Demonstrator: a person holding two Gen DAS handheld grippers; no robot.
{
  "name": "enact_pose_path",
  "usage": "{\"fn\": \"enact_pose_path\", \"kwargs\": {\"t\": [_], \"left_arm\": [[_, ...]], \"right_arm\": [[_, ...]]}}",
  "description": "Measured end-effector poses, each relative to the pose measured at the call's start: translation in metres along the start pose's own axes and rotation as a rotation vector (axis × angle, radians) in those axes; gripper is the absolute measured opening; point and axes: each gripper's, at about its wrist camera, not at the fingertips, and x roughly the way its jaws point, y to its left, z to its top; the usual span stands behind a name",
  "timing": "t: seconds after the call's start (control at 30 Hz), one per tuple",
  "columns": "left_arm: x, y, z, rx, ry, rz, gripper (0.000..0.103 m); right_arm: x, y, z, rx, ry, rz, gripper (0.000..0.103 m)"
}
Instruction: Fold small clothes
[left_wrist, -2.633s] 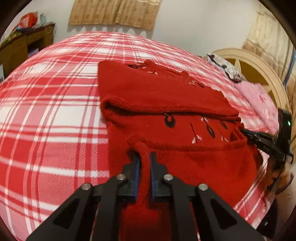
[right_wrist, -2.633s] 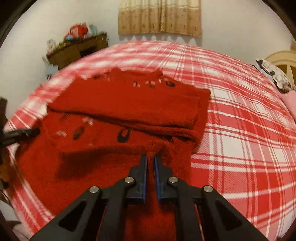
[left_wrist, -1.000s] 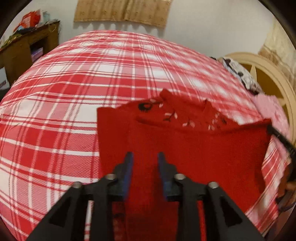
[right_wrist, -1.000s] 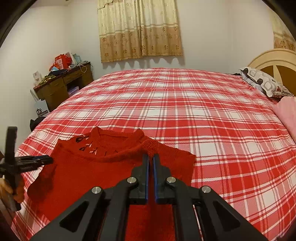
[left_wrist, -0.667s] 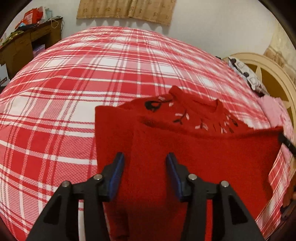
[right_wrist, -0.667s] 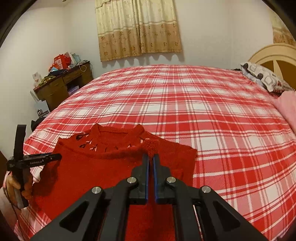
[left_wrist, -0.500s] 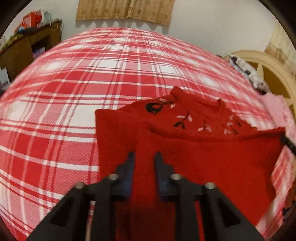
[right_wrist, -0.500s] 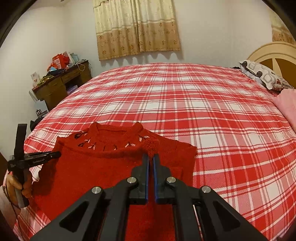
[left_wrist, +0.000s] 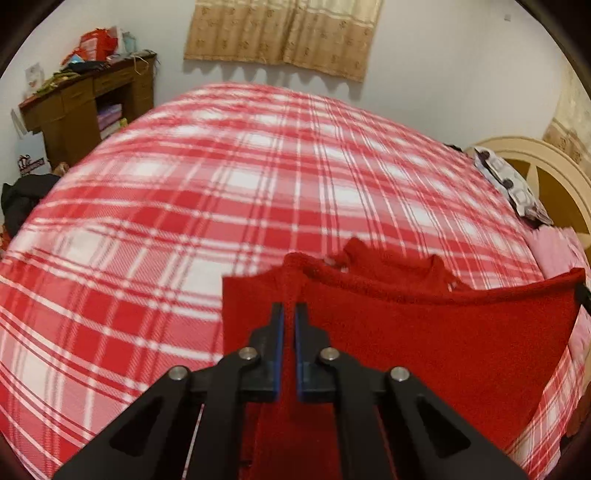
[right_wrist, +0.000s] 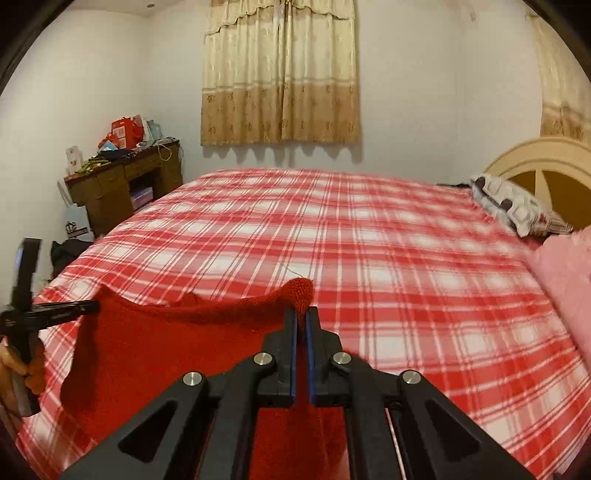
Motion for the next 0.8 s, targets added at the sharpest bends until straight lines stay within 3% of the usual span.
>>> {"fn": "enact_pose_path", "kwargs": {"t": [0.13, 0.23, 0.43, 0.6, 0.8], "left_arm": [[0.002, -0.001, 0.004, 0.003, -0.005, -0.007, 0.005], [0.010, -0.001, 0.006, 0.010, -0.011, -0.003, 0.005], [0.041, 0.008, 0.030, -0.073, 0.005, 0.013, 0.005], [0.081, -0.002, 0.042, -0.051, -0.001, 0.079, 0.005], [0.131, -0.002, 0.021, -0.008, 0.039, 0.191, 0.006]], "right_arm": [[0.017, -0.004, 0.000, 0.031, 0.032, 0.018, 0.003], [0.029, 0.000, -0.001, 0.014, 0.030, -0.001, 0.003], [0.074, -0.002, 0.012, -0.020, 0.020, -0.080, 0.003], [0.133, -0.022, -0.008, 0.052, 0.087, -0.127, 0.003], [0.178, -0.032, -0.048, 0.102, 0.187, -0.104, 0.004]]}}
